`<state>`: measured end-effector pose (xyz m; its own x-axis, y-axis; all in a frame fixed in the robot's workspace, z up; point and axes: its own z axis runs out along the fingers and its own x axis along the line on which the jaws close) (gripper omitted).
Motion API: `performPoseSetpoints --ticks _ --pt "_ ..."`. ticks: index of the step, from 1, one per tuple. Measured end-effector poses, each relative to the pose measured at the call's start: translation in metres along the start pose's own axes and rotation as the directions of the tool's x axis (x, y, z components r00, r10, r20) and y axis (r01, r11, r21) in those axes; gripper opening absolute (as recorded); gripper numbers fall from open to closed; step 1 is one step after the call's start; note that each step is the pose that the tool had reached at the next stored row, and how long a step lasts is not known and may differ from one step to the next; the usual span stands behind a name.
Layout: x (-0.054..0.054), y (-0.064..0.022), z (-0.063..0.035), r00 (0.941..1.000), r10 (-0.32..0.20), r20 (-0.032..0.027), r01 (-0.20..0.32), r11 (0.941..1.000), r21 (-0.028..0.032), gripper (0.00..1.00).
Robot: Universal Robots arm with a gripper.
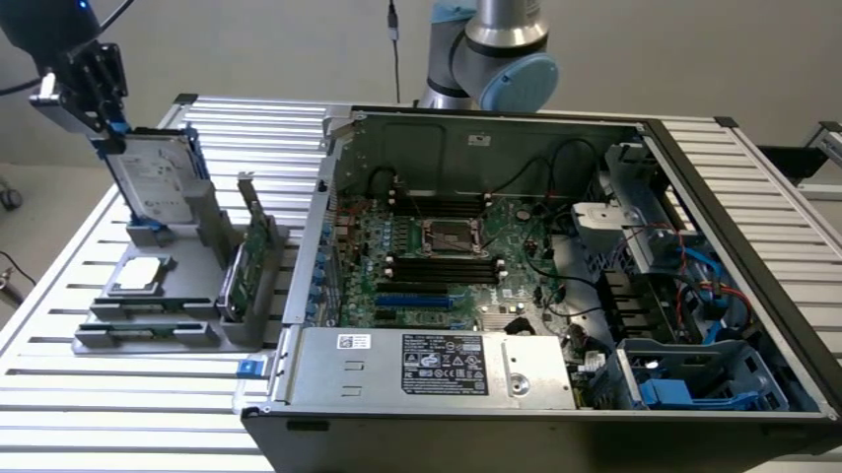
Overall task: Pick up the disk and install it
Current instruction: 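Pick up the disk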
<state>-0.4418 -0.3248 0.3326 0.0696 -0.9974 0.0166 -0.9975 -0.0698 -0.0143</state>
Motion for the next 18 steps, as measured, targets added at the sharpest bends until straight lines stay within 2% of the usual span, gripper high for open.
performPoseSetpoints --ticks 3,6,18 --pt "0.0 0.0002 0.0022 1.0 0.0 -0.0007 0.0 0.9999 0.0102 0.33" --pt "-0.0001 0.0006 0.0051 1.0 0.0 -0.0009 0.0 0.9999 0.0156 0.33" --pt "-0.0002 0.0007 0.0088 1.0 0.0 -0.0007 0.0 0.9999 0.0167 0.33"
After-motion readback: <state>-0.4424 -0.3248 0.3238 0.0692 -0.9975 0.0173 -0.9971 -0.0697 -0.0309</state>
